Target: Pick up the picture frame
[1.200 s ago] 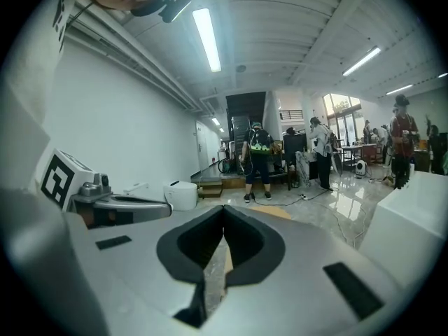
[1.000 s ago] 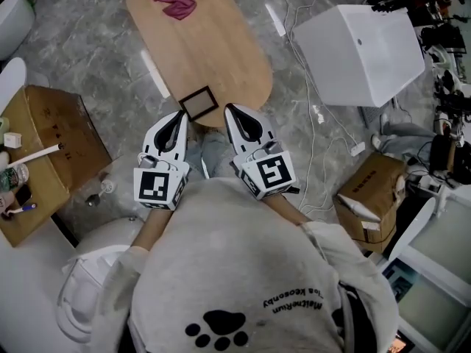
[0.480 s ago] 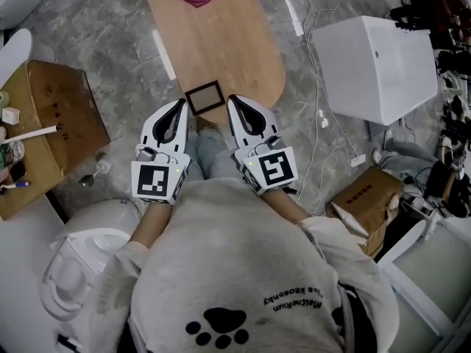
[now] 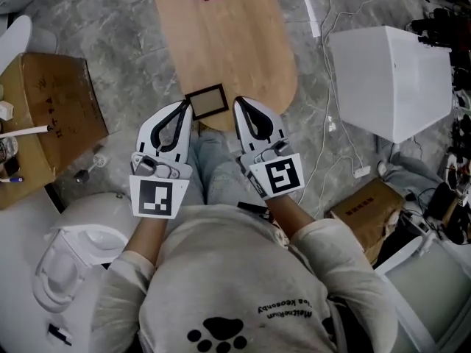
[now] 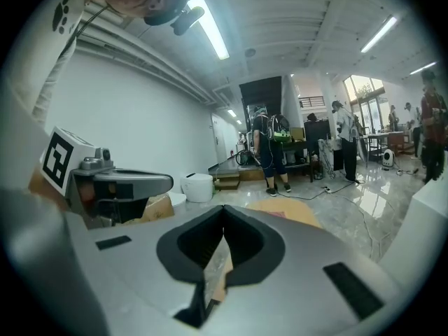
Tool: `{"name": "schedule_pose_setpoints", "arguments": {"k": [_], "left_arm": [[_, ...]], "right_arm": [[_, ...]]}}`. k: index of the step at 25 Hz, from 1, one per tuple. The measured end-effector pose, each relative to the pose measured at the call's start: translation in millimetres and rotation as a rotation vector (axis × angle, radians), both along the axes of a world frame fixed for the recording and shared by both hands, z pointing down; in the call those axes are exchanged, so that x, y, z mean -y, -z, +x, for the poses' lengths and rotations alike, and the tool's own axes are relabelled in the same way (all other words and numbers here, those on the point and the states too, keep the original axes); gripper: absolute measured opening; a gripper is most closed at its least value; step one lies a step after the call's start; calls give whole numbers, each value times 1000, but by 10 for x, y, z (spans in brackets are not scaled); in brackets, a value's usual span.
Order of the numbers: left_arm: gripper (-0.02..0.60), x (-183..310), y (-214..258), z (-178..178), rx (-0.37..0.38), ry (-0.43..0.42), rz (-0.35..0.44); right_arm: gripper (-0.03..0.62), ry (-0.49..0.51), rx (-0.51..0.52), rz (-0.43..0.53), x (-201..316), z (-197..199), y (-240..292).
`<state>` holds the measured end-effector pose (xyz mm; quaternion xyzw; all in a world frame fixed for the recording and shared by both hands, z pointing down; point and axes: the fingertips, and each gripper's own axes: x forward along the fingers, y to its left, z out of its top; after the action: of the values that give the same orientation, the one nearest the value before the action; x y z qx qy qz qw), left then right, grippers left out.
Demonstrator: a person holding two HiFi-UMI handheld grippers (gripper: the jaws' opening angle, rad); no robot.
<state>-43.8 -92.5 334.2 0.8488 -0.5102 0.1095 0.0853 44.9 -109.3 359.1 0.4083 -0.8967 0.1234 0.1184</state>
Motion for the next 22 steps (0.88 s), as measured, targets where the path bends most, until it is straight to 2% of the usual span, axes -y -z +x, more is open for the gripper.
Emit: {"name": "schedule_pose_setpoints", "arguments": {"k": [3, 11, 22], "left_arm": [[8, 56, -161, 19, 33, -17, 0], [8, 164, -622, -28, -18, 62, -53], [8, 109, -1168, 23, 22, 35, -85]], "right_arm": [[9, 5, -1, -13, 34, -2, -200], [9, 3, -4, -40, 120, 4, -663], [9, 26, -16, -27, 146, -38, -1114]]}}
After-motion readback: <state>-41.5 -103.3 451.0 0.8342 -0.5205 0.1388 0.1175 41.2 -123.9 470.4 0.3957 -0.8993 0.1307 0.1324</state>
